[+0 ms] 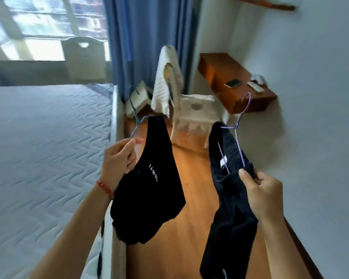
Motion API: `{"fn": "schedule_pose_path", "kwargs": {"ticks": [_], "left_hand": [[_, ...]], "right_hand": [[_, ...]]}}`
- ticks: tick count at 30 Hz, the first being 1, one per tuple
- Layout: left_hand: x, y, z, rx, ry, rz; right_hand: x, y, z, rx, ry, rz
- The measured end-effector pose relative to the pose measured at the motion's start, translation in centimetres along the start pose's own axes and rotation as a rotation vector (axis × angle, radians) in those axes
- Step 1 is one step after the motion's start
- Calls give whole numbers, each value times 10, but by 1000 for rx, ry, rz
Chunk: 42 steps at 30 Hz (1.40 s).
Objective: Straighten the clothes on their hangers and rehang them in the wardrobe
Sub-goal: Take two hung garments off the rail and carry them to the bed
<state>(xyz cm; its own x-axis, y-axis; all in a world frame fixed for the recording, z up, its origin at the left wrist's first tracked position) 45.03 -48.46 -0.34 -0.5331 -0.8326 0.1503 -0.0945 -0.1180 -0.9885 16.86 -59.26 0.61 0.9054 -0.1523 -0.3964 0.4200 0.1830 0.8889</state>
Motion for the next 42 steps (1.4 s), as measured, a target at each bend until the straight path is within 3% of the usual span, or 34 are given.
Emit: {"fn": "schedule_pose_path", "kwargs": {"ticks": [7, 14, 27, 33, 42], "left_hand": [[-76, -28, -22, 37, -312, -5], [-174, -59, -50, 96, -605, 125], [-322, -99, -45, 201, -926, 94], [-363, -65, -23, 127, -1060, 90], [-375, 64, 47, -234, -1196, 40]], "right_hand": [[76, 40, 15, -156, 321, 130], [164, 99, -30, -250, 660, 246], [296, 213, -136, -307, 1010, 448], [373, 211, -170, -388, 1107, 401], [497, 139, -198, -451, 1294, 118]]}}
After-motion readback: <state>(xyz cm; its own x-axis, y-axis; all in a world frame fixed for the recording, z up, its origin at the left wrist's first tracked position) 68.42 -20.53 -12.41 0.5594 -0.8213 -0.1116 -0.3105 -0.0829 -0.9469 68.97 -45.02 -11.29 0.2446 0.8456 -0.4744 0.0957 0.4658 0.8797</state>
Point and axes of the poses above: each hand's wrist, its own z-axis towards the middle knuckle, its own x-axis out of the palm, y = z × x, the point moved 2 cm from there along z, towards the middle knuckle, and after that the axes turned 13 degrees about -y, right-handed, at the moved point
